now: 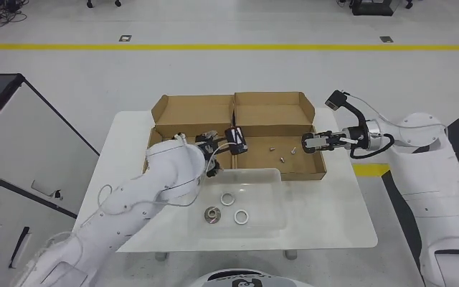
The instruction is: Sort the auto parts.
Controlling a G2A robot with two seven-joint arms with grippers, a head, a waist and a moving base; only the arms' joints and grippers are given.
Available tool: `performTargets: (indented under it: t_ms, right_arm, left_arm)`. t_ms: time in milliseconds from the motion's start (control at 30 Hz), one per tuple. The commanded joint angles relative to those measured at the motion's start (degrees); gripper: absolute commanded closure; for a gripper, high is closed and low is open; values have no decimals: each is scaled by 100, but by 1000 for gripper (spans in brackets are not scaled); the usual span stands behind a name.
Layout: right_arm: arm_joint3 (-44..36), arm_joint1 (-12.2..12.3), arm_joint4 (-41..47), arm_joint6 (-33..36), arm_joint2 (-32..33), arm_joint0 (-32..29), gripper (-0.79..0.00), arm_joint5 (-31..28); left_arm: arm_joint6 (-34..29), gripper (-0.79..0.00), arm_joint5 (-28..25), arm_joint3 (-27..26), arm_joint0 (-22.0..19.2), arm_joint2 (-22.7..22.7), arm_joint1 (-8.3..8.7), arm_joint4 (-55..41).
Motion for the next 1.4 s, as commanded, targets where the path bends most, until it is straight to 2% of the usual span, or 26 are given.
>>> performTargets:
  t_ms: [0,233,500,900,1367]
  right_arm:
    - [0,0,0,0,0,0,-785,0]
    - [0,0,0,0,0,0,-785,0]
    - [0,0,0,0,0,0,-785,0]
    - [0,0,0,0,0,0,-785,0]
    - [0,0,0,0,0,0,-785,0]
  left_arm:
    - [-206,-785,212,71,-348,346,55,-555]
    - [-748,-785,755,262,-1408,1279,229,-1976]
    - [-858,-785,865,489,-1946,1989,250,-2518]
    - [-729,-785,737,700,-2024,2439,52,-3050]
    - [-444,-785,688,1220,-2059,2770,-283,-3045]
